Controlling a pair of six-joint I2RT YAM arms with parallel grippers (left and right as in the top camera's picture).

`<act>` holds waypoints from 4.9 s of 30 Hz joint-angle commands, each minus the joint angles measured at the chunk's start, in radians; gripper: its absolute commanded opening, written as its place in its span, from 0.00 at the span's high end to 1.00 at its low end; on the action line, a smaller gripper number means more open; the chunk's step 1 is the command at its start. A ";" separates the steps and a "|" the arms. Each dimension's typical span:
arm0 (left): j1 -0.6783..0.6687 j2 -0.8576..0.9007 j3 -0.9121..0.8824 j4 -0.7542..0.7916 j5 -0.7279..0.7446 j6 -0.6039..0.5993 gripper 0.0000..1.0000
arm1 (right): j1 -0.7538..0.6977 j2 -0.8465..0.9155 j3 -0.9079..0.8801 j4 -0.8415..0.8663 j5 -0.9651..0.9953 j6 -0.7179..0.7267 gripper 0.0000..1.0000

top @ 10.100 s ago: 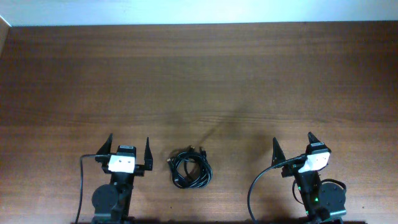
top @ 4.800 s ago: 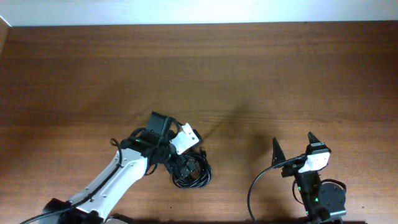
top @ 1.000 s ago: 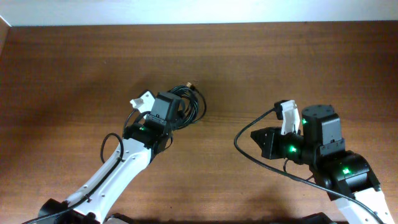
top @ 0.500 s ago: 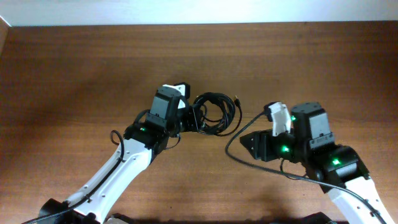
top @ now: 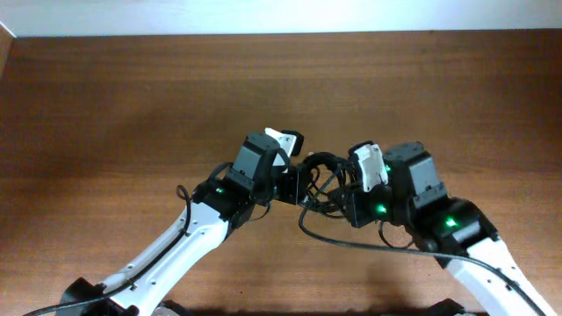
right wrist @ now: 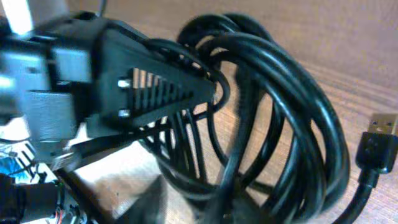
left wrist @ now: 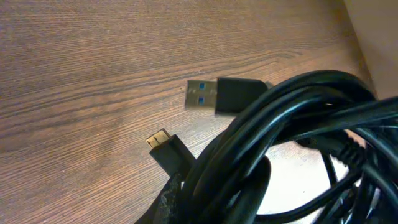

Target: Untangle cables

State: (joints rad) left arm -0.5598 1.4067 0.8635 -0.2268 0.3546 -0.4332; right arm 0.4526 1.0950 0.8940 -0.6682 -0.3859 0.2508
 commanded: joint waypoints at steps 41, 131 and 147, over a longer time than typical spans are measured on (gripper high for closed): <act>0.069 -0.006 0.006 0.005 0.115 0.096 1.00 | 0.005 -0.073 0.008 -0.020 0.085 0.079 0.56; -0.008 -0.006 0.006 0.012 -0.168 0.053 1.00 | 0.005 0.057 0.008 0.055 0.083 0.226 0.96; -0.007 -0.006 0.006 -0.051 -0.378 -0.216 1.00 | 0.005 0.056 0.008 -0.028 0.239 0.283 0.96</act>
State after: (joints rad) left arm -0.5732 1.4010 0.8665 -0.2779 -0.0151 -0.6079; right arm 0.4538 1.1496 0.8864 -0.6819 -0.2111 0.5282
